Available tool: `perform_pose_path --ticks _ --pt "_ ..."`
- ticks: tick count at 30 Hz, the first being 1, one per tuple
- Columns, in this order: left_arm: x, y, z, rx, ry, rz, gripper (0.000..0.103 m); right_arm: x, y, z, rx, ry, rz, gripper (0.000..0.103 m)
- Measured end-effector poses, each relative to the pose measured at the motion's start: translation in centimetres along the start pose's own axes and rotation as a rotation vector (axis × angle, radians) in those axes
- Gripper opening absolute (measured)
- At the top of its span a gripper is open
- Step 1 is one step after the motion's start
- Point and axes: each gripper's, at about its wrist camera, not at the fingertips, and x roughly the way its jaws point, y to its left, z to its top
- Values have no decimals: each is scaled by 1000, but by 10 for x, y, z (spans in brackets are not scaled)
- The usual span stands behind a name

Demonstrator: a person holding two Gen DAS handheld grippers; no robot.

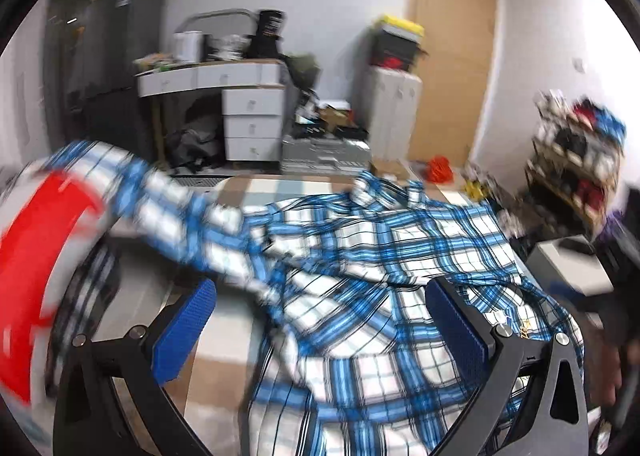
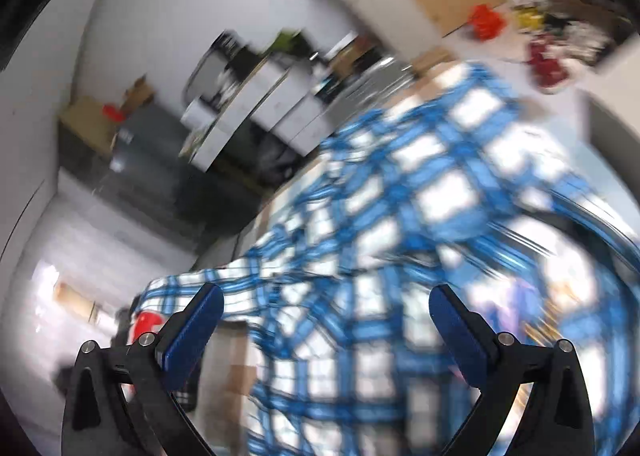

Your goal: Fold large clothes

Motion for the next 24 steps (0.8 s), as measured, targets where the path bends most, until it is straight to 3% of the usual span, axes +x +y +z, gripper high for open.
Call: perform_pose_path --ticks 3,4,7,10,13,17,20,21,24 --pt "37 -19 24 70 56 -6 102 -21 -8 -23 32 -49 69 103" --pt "55 -27 31 80 102 -27 102 -26 -9 -32 5 -86 50 103" --pt "123 -62 47 135 271 -100 102 -32 4 -50 -159 -194 -29 103" --pt "178 -87 53 126 346 -105 102 -31 24 -61 -363 -227 -56 103" --pt "232 -110 46 139 459 -132 102 -27 31 -70 -468 -257 -111 103" --pt "290 -115 16 133 568 -61 102 -25 21 -64 -478 -235 -126 103" --pt "308 -108 -13 129 661 -51 102 -31 13 -59 -485 -237 -130 103" --pt "300 -112 -17 181 617 -41 102 -34 12 -56 -487 -245 -131 103" --pt "279 -103 -20 165 614 -49 102 -46 10 -56 -474 -256 -107 103"
